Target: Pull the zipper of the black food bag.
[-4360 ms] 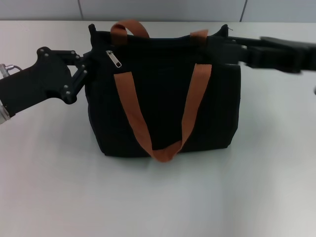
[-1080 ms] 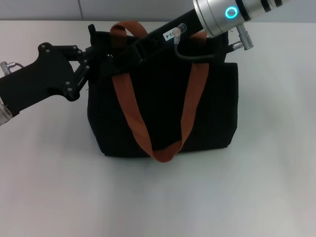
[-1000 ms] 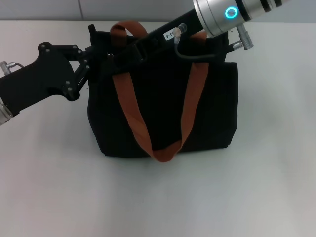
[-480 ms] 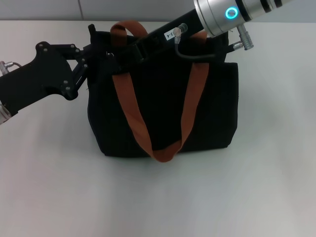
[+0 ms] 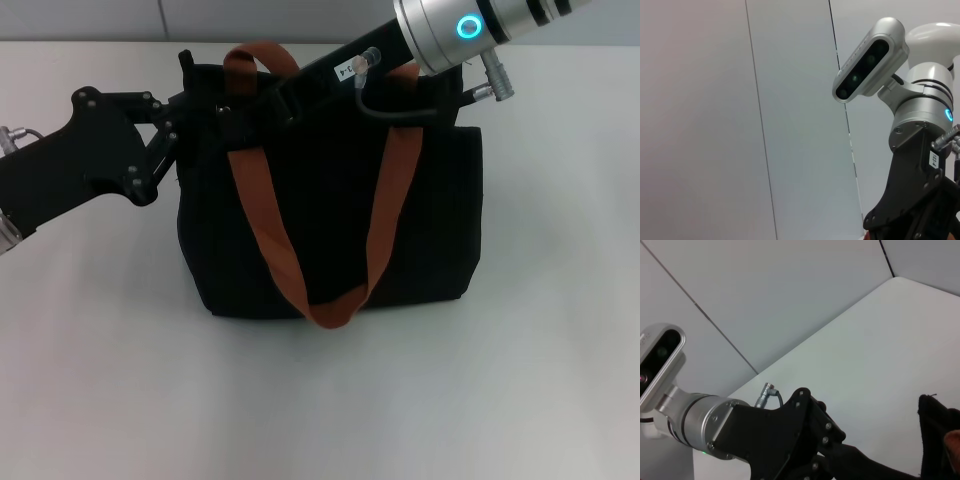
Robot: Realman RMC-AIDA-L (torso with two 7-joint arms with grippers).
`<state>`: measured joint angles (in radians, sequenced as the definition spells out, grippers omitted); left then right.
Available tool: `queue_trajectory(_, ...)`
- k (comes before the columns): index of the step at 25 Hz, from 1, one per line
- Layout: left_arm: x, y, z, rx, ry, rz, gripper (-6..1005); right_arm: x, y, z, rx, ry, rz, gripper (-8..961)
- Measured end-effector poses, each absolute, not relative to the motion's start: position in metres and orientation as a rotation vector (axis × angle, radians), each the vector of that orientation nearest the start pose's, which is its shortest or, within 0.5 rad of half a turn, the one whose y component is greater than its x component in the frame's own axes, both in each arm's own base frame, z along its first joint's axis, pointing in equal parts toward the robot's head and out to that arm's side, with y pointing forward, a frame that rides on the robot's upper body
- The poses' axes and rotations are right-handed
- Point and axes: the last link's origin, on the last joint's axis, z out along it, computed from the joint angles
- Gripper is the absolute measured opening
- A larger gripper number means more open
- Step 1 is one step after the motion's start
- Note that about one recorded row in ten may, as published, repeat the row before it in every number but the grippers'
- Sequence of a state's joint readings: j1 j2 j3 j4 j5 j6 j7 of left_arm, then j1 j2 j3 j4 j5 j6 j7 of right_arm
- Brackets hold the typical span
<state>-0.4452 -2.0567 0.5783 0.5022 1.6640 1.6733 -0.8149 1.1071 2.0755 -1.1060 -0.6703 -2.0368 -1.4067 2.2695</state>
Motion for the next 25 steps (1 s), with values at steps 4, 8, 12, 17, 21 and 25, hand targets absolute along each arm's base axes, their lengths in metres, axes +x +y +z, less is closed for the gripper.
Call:
queue_trajectory(4,-0.2713,0.3111,0.0298,-2.351,-0.089,-0.997,34,0.0447,0.4074,-0.0533,-3.04,0.932,0.298,151)
queue_trajectory(8,-0.271,0.3101,0.0299,-2.352,-0.087,-1.003,34,0.0443,0.4079,-0.0535,-3.036,0.93,0.3,152)
queue_trajectory(12,-0.2708,0.3099,0.0301,-2.353,-0.085,-1.004,34,0.0438,0.4082,-0.0544,-3.032,0.928,0.304,119)
queue_trajectory(17,-0.2708,0.3098,0.0303,-2.353,-0.084,-1.005,34,0.0441,0.4088,-0.0514,-3.024,0.914,0.323,27)
queue_trajectory(21,-0.271,0.3097,0.0311,-2.346,-0.085,-1.008,35,0.0429,0.4088,-0.0491,-3.018,0.923,0.321,-2)
queue_trajectory(25,-0.2719,0.3093,0.0323,-2.336,-0.089,-1.011,35,0.0427,0.4081,-0.0485,-3.009,0.932,0.293,-2)
